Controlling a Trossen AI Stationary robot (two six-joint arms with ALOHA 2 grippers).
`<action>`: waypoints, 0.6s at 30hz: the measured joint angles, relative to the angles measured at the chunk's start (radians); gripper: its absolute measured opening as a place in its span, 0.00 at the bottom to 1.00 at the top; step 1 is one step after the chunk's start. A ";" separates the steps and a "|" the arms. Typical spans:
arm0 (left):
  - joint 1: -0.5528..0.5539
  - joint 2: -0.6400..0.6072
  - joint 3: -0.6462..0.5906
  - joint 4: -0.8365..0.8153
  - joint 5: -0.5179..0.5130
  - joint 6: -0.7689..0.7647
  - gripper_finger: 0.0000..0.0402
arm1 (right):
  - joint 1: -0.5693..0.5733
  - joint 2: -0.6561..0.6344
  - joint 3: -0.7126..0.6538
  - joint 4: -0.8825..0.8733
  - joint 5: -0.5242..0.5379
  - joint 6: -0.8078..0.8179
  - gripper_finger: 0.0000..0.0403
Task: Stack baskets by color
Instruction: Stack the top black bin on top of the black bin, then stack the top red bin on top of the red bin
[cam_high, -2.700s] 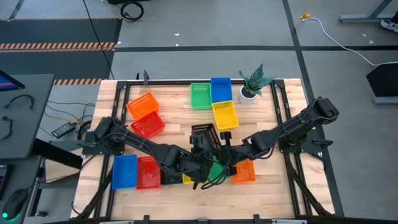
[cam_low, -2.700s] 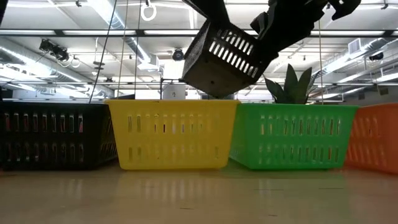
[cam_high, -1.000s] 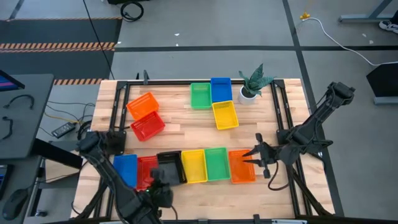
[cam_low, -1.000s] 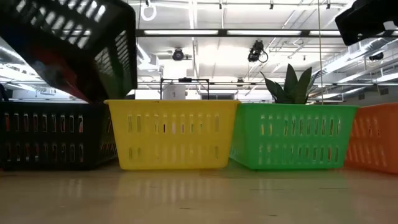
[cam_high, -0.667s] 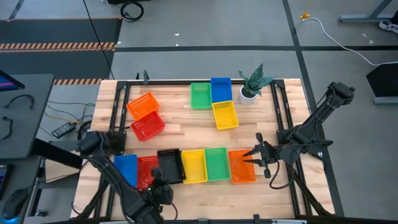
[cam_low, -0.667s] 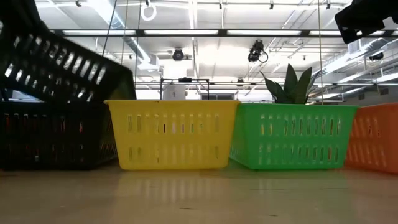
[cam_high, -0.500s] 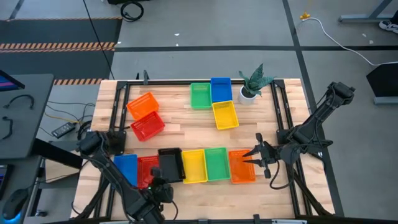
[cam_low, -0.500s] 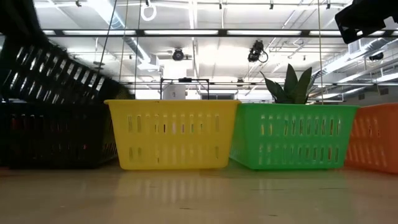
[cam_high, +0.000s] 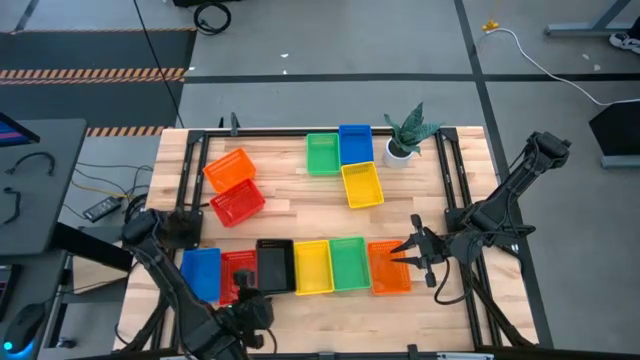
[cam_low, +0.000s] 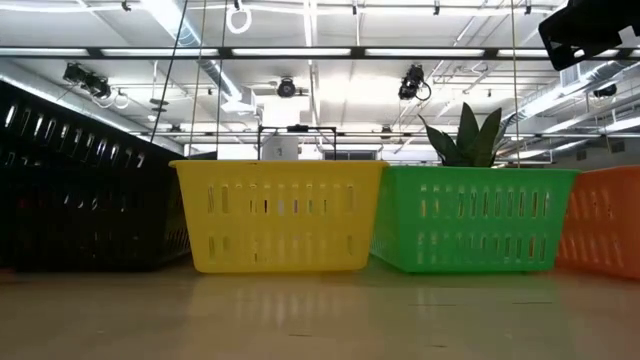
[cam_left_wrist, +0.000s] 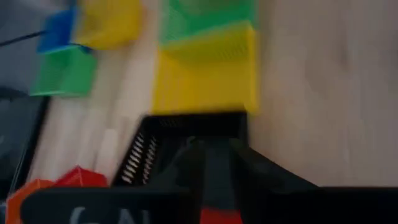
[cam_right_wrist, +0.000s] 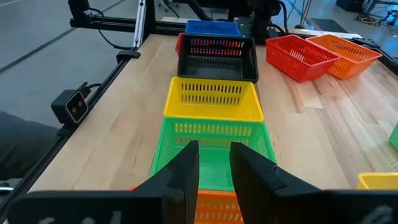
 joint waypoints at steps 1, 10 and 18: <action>0.004 0.000 0.000 -0.030 -0.034 -0.087 0.17 | 0.000 0.000 0.000 0.000 0.000 0.000 0.24; 0.101 0.002 -0.140 -0.073 0.127 -0.376 0.02 | 0.000 0.000 0.000 -0.001 0.000 -0.002 0.24; 0.128 0.003 -0.244 -0.044 0.317 -0.376 0.01 | 0.000 0.000 0.000 -0.002 0.000 -0.002 0.24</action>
